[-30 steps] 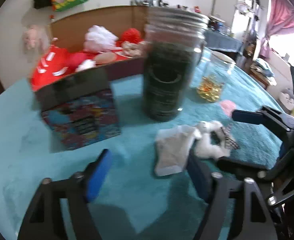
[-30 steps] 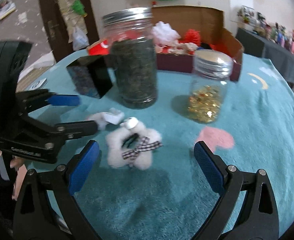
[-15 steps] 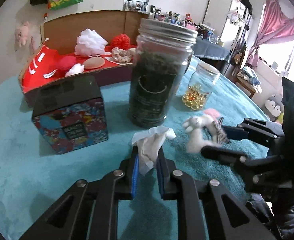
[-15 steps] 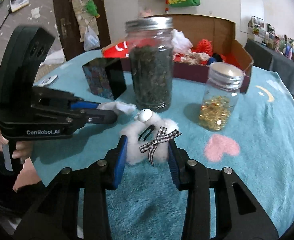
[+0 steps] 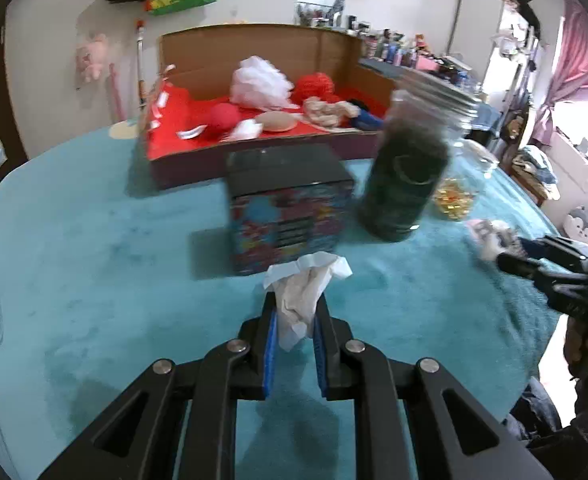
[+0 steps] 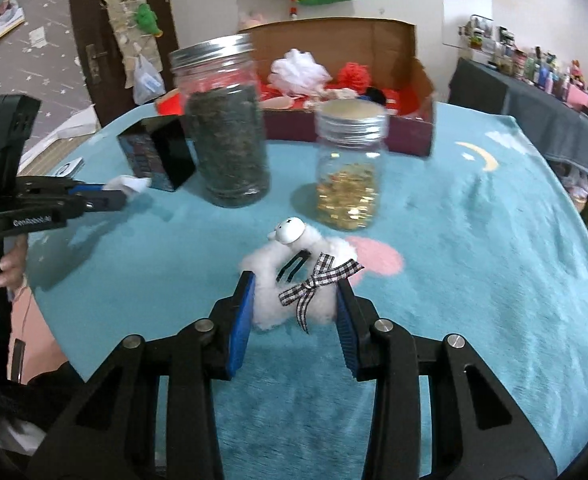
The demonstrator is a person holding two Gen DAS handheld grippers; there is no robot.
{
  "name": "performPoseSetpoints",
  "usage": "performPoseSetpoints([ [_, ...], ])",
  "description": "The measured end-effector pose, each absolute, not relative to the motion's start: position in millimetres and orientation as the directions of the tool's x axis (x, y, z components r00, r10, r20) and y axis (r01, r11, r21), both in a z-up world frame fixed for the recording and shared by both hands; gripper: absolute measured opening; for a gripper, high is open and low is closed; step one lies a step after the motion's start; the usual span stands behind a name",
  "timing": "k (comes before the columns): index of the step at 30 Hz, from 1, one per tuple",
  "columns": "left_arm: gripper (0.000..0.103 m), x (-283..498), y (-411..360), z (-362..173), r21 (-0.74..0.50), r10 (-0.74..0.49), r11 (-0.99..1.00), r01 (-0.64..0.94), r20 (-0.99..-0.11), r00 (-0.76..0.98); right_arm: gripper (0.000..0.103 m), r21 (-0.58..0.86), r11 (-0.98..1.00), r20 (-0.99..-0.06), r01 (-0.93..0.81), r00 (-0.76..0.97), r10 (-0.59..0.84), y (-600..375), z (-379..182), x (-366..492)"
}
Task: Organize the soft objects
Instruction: 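Grasp the white cloth with the left tool while the right tool grasps the plush sheep, then carry the white cloth and plush sheep over the cardboard box with both tools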
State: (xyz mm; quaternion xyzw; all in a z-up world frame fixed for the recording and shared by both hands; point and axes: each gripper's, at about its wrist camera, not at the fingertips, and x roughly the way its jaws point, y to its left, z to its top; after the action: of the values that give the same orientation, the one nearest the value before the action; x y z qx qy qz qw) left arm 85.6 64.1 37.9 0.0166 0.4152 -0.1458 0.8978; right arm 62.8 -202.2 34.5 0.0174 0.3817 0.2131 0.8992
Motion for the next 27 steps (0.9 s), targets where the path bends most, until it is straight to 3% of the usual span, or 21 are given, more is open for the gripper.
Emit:
performPoseSetpoints([
  [15,0.016,107.6,110.9,38.5,0.010,-0.118,0.979,0.202,-0.783,0.610,0.036,0.180,0.954,-0.701,-0.238,0.649,0.294,-255.2,41.1,88.8],
  [27,0.016,153.1,112.1,53.5,0.071,-0.219,0.917,0.394,-0.734,0.643,0.036,0.058,0.939,-0.685,-0.340,0.670,0.285,-256.3,63.3,144.9],
])
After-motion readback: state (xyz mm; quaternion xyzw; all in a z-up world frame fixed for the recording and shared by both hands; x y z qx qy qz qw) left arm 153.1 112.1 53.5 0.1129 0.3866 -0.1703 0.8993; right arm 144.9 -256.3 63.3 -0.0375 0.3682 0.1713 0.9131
